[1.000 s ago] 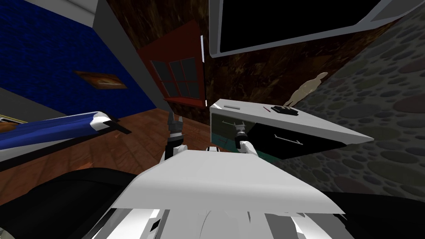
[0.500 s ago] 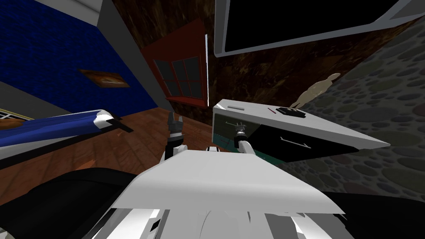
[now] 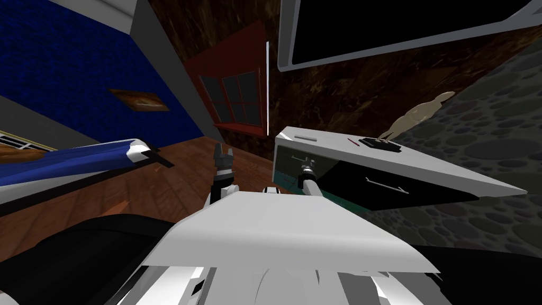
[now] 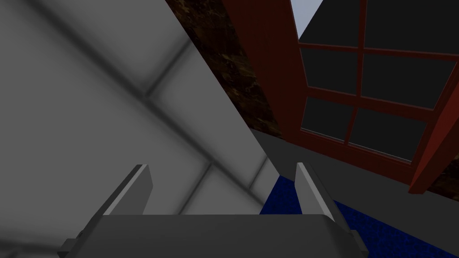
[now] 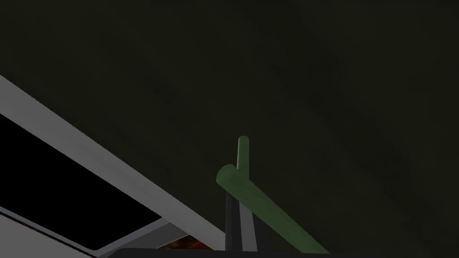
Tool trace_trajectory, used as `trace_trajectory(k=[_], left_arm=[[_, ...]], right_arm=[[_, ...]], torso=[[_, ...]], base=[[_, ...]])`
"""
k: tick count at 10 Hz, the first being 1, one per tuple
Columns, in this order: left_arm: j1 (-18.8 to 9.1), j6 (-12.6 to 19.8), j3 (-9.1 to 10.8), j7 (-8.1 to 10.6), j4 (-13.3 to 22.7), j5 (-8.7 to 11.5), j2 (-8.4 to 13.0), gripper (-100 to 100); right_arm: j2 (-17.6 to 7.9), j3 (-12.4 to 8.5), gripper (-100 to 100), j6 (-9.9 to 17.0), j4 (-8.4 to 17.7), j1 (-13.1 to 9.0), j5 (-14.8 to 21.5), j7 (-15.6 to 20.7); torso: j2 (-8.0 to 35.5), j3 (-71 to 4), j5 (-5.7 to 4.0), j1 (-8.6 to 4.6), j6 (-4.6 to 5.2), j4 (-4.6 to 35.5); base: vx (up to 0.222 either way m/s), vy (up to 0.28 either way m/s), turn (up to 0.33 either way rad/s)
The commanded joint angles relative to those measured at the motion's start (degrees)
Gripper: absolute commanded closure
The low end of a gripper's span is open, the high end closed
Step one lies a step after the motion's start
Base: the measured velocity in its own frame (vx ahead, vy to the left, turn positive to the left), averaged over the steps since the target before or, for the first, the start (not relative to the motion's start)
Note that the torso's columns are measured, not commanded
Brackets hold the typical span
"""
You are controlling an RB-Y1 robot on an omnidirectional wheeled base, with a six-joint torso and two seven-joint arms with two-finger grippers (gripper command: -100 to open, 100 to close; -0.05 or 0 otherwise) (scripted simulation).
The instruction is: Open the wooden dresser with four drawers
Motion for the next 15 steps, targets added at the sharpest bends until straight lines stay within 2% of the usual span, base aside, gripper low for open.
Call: trace_trajectory(k=[1,4,7,13,15], left_arm=[[0.00,0.00,0.00,0.00,0.00,0.00,0.00,0],[0.00,0.00,0.00,0.00,0.00,0.00,0.00,0],[0.00,0.00,0.01,0.00,0.00,0.00,0.01,0],[-0.01,0.00,0.00,0.00,0.00,0.00,0.00,0],[-0.01,0.00,0.00,0.00,0.00,0.00,0.00,0]], right_arm=[[0.17,0.51,-100,2.19,2.17,-0.23,3.88,1.95],[0.41,0.77,-100,6.72,5.09,-0.66,10.02,5.03],[0.41,0.77,-100,6.72,5.09,-0.66,10.28,5.03],[0.94,0.99,-100,12.16,8.74,-1.00,17.64,8.59],[0.99,1.01,-100,12.90,9.25,-1.03,18.63,9.07]], torso=[[-0.01,0.02,-0.06,0.15,-0.11,-0.10],[0.21,0.19,-0.18,0.44,-0.26,-0.22],[0.41,0.30,-0.16,0.33,-0.19,-0.10],[0.20,0.19,-0.25,0.56,-0.38,-0.29],[0.24,0.21,-0.23,0.40,-0.28,-0.20]], base=[[-0.005,0.053,0.012],[-0.013,0.064,0.050],[-0.005,0.024,0.001],[-0.024,0.046,0.042],[-0.027,0.043,0.031]])
